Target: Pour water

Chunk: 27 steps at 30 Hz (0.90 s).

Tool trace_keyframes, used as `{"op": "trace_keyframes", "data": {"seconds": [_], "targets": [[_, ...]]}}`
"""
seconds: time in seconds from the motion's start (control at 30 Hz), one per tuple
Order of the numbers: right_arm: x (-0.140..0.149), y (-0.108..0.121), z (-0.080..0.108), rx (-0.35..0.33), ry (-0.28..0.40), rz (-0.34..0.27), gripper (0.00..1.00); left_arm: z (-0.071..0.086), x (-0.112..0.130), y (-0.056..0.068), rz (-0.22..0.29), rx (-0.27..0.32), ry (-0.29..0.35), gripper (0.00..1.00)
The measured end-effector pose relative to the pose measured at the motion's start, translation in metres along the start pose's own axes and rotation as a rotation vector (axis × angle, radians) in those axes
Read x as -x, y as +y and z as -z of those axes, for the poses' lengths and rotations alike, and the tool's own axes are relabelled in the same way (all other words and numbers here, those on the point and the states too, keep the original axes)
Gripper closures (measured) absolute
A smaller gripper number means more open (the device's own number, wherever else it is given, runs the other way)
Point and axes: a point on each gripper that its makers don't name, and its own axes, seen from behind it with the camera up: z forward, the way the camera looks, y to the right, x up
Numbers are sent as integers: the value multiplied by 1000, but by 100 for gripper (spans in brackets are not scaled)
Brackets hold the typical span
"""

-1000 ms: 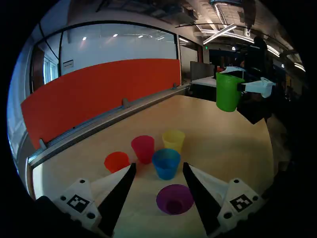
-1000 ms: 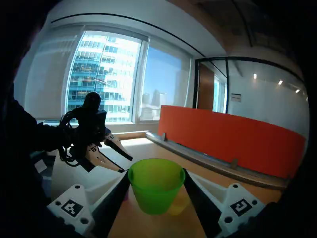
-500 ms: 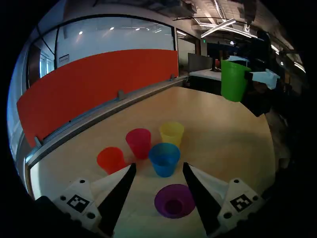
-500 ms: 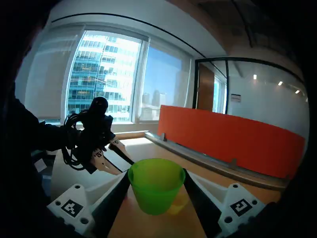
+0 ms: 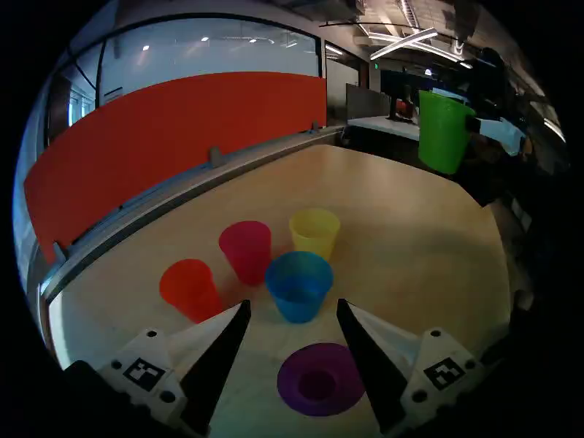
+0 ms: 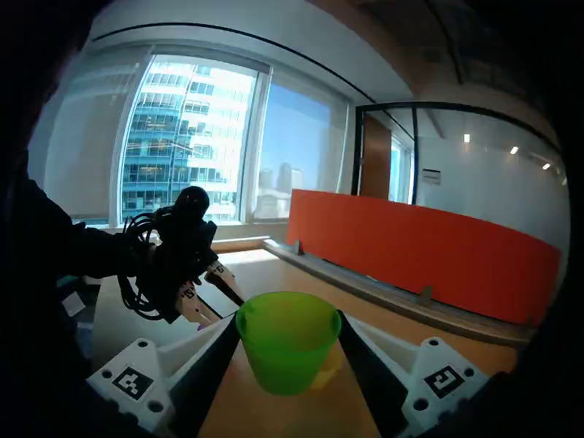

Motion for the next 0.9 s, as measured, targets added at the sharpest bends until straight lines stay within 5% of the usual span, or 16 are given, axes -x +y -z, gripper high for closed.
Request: {"op": "trace_keyframes", "data": {"seconds": [0.9], "targets": [[19,10,0,14,-29,-15,6,-47,14,7,31,24,-57,13]]}}
